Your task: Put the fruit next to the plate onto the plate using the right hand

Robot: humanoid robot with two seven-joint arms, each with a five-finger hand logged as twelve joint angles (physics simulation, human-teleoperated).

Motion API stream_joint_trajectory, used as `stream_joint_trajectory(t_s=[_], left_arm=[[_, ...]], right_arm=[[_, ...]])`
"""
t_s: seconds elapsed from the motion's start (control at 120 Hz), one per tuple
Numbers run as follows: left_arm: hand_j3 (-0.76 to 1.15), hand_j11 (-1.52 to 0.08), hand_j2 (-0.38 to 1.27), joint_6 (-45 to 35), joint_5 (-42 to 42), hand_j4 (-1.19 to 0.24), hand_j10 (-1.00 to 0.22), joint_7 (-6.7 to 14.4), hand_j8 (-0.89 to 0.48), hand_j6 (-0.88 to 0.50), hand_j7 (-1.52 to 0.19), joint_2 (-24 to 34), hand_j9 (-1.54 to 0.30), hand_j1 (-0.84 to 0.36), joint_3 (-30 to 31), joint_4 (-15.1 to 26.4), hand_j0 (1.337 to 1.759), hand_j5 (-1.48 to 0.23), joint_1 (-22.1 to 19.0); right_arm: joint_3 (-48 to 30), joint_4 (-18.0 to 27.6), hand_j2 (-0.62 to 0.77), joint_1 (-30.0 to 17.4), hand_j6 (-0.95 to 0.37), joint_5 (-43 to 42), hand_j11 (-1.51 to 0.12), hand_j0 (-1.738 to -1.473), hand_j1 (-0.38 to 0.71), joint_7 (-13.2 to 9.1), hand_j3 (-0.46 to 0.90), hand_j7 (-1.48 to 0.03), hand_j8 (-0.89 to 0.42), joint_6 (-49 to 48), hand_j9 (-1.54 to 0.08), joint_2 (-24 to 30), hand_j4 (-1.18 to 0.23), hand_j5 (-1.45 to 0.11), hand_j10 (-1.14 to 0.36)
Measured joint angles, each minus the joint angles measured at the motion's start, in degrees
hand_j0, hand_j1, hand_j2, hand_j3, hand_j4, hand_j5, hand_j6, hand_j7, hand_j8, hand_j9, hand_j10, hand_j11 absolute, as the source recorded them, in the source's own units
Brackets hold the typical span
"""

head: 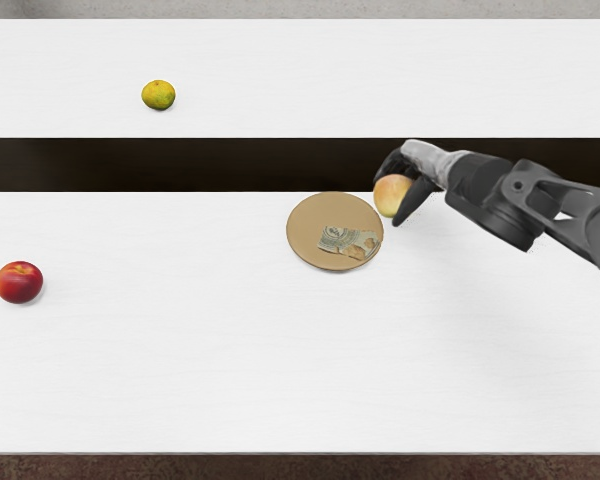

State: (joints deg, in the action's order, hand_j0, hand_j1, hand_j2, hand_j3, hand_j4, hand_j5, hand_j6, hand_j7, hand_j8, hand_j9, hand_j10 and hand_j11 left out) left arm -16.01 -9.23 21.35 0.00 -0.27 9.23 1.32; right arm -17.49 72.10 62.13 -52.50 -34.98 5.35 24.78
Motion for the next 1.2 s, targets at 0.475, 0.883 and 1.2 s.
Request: stream_joint_trajectory(t_s=[0.475,0.883,1.2], left_arm=[[0.0,0.0,0.0,-0.01,0.01,0.0,0.0,0.0,0.0,0.0,0.0,0.0,0.0,0.35,0.0,0.0,1.658,0.0,0.0],[0.0,0.0,0.0,-0.01,0.01,0.0,0.0,0.0,0.0,0.0,0.0,0.0,0.0,0.35,0.0,0.0,1.658,0.0,0.0],[0.0,0.0,0.0,-0.01,0.01,0.0,0.0,0.0,0.0,0.0,0.0,0.0,0.0,0.35,0.0,0.0,1.658,0.0,0.0]], right_arm=[[0.14,-0.69,0.25,0.41,-0.37,1.0,-0.88,-1.654,0.2,-0.02,0.0,-0.85,-0.34,0.26,-0.88,-6.97,-0.56,-0.87,-0.54],[0.51,-0.82,0.1,-2.13,-0.24,0.98,-0.49,-1.656,-0.03,-0.02,0.0,-0.48,-0.22,3.48,-0.49,-8.29,-0.34,-0.49,-0.32],[-13.06,2.14,0.02,-0.48,-0.05,10.24,-0.1,-1.658,-0.28,-0.02,0.0,-0.1,-0.05,-15.75,-0.1,3.27,-0.07,-0.1,-0.07]])
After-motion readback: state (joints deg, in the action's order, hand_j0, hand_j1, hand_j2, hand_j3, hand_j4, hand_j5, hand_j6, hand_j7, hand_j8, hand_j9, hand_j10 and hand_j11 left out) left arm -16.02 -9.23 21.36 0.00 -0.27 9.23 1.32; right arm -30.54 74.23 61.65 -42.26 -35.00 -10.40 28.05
